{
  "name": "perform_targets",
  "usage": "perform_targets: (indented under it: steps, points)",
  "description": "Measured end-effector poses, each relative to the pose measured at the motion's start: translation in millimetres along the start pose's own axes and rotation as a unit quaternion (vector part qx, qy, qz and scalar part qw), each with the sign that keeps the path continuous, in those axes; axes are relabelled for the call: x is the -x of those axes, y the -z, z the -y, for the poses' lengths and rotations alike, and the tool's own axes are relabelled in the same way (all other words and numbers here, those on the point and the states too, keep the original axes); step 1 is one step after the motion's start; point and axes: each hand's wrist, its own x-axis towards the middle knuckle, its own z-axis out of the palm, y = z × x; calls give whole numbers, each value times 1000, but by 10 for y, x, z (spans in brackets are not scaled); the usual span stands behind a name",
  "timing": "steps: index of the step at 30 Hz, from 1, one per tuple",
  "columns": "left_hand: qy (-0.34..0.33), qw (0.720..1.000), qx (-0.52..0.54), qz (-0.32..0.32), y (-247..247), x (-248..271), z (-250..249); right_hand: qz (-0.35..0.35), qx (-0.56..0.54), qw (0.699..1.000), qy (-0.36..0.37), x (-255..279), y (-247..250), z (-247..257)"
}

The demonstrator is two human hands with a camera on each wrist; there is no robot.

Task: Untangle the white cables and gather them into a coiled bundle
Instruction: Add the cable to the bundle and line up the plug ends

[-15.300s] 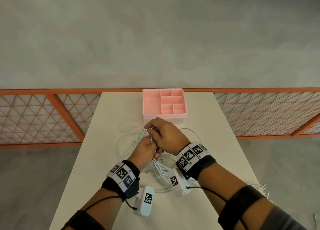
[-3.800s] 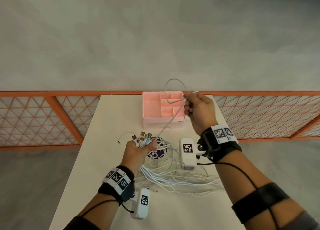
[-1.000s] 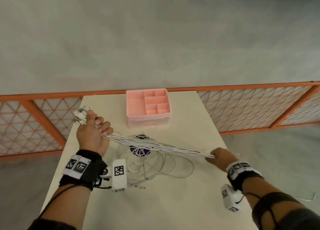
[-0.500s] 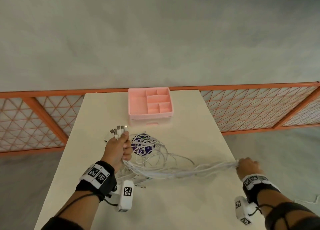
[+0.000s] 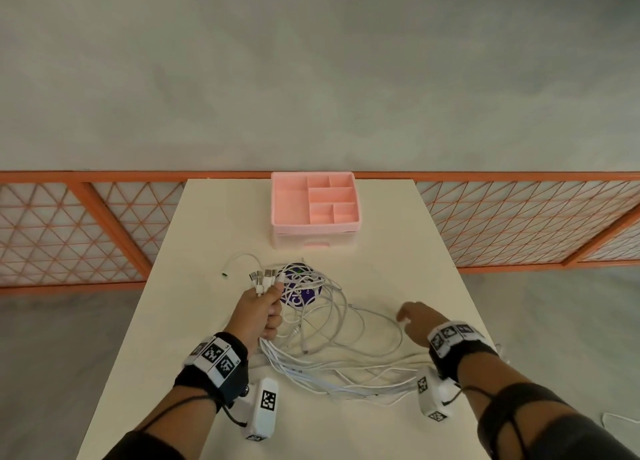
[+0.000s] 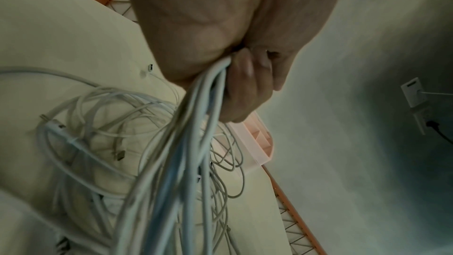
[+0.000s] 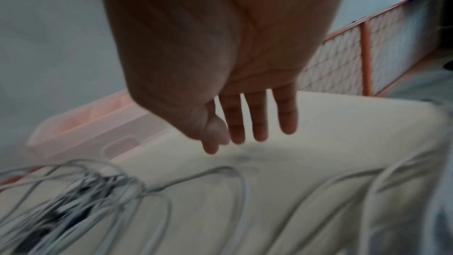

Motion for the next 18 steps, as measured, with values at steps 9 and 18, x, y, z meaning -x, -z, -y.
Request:
perform_targets:
  steps: [9,18]
  points:
    - [2,1000,-12,5,2,58,9,-58,-30,997,-32,60,-647,390]
    - [-30,999,10,-2,-67,9,16,-109,-352,929,11,93,-73,780]
